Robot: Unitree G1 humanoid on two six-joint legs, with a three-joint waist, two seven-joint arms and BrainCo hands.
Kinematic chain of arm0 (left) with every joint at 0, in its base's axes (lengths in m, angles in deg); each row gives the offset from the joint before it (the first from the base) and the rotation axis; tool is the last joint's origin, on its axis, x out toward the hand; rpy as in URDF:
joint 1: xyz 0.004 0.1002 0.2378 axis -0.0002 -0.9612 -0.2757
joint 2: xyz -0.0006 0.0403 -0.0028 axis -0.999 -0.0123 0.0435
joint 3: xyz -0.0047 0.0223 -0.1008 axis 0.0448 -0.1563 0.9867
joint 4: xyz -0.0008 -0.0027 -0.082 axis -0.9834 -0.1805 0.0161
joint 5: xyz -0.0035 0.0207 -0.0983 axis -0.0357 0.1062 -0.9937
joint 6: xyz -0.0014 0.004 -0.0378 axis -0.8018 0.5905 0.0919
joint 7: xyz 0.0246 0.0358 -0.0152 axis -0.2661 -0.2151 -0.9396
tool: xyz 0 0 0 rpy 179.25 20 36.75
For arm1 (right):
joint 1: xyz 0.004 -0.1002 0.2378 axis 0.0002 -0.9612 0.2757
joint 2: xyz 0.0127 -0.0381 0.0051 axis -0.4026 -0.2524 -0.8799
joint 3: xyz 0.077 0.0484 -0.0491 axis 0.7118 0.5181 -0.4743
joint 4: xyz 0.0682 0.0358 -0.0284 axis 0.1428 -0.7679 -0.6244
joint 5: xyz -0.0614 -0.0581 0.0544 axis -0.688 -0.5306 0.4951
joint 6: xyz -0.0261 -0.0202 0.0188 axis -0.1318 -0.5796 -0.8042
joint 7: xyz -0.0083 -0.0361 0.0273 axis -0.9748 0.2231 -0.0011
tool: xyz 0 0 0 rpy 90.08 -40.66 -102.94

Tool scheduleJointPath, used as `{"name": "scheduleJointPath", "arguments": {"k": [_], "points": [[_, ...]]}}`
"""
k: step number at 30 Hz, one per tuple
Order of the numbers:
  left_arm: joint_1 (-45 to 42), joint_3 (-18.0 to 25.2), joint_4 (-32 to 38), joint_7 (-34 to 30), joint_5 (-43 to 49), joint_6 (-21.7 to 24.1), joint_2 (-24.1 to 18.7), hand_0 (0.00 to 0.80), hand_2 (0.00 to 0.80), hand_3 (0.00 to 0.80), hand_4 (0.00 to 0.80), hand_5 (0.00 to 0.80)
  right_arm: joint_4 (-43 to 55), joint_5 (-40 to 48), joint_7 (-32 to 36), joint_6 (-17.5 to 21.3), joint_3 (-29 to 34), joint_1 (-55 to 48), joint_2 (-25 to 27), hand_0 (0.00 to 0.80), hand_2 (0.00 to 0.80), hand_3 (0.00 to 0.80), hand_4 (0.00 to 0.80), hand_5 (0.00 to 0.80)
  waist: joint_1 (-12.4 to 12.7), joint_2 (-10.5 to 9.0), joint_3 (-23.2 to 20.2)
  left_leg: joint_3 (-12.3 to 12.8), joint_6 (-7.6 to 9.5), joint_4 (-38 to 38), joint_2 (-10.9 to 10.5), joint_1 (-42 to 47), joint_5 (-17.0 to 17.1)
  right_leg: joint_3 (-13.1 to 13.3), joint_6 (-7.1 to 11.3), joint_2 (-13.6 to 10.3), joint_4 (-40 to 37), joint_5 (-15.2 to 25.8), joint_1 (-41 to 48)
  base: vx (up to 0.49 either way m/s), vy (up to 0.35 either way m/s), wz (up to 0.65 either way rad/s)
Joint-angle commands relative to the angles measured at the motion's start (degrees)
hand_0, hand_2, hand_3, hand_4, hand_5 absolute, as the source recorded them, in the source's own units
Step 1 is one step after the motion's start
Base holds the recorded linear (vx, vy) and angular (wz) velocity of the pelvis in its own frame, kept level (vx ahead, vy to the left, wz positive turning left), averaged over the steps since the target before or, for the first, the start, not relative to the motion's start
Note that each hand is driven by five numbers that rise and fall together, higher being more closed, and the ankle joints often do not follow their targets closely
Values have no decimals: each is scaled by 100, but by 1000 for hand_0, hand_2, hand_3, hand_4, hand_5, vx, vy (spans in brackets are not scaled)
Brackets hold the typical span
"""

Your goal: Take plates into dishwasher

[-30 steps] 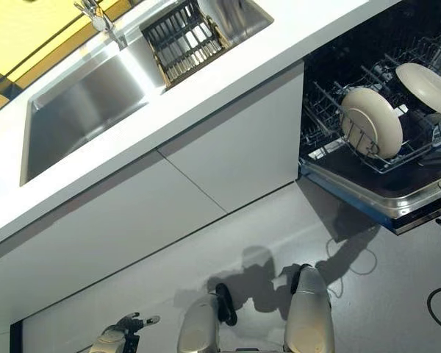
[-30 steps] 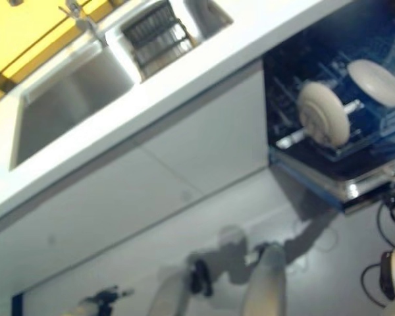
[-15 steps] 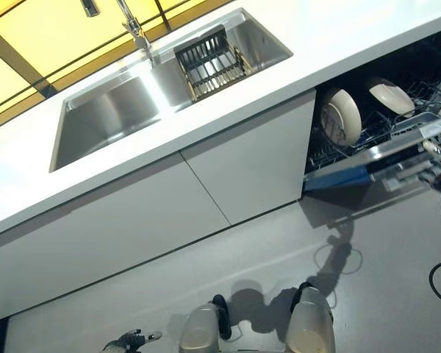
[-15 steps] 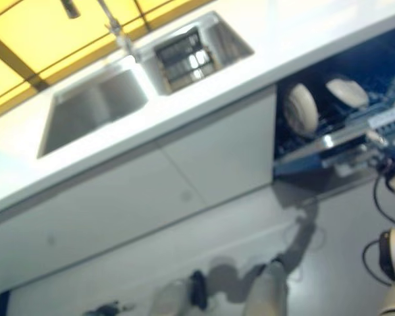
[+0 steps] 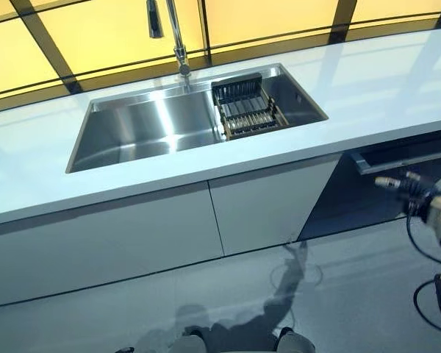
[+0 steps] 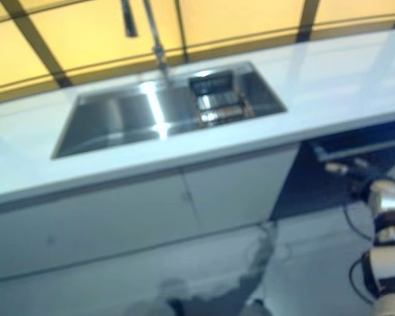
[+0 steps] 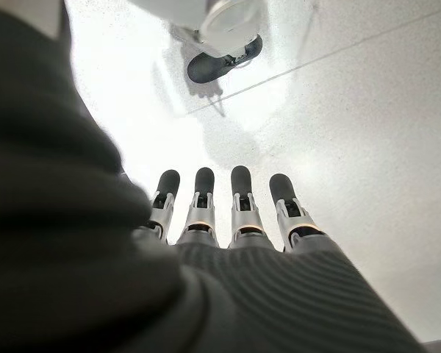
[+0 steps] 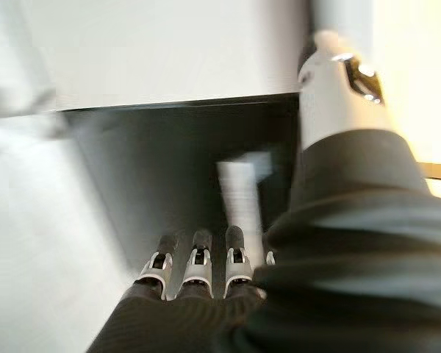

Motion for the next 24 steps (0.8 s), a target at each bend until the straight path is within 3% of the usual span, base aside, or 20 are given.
{"name": "scheduleJointPath", "arguments": {"k": [1, 6, 8, 11, 17, 24], "points": [[270, 243, -290, -22, 31, 168, -375, 0, 0, 0, 0, 0, 370, -333, -158, 415, 213, -505, -652, 0, 0, 0, 0, 0, -176, -442, -105, 111, 93, -313, -164, 190, 187, 13, 159, 53, -1099, 478, 655, -13, 79, 2], [377, 195, -317, -190, 209, 102, -276, 0, 0, 0, 0, 0, 528, -846, -459, 839, 326, -1591, -1364, 0, 0, 0, 0, 0, -248, -475, -269, 148, 132, -769, -224, 360, 280, -41, 282, 74, -1357, 646, 690, -18, 71, 5], [461, 69, -370, -232, 287, -6, -175, 0, 0, 0, 0, 0, 333, -1239, -725, 1126, 227, -1988, -1830, 0, 0, 0, 0, 0, -280, -497, -356, 99, 176, -832, -259, 363, 247, -36, 285, 113, -1345, 612, 705, -32, 87, 6], [544, -17, -337, -427, 319, -274, -67, 0, 0, 0, 0, 0, 215, -1734, -956, 1223, -64, -2386, -2347, 0, 0, 0, 0, 0, -325, -522, -414, 100, 218, -835, -248, 402, 226, -44, 273, 120, -1292, 563, 736, 2, 52, 6], [653, -318, -528, -774, 641, -862, 363, 0, 0, 0, 0, 0, -261, -2081, -1591, 1148, -499, -2693, -3160, 0, 0, 0, 0, 0, -260, -575, -507, -18, 272, -834, -264, 418, 168, -110, 263, 120, -1291, 485, 868, 13, 19, 6], [673, -358, -501, -406, 435, -697, 762, 0, 0, 0, 0, 0, -678, -2943, -1507, 1032, -856, -2838, -3633, 0, 0, 0, 0, 0, -142, -600, -569, -131, 298, -868, -311, 419, 140, -190, 317, 74, -1350, 486, 961, 0, 3, 8]]}}
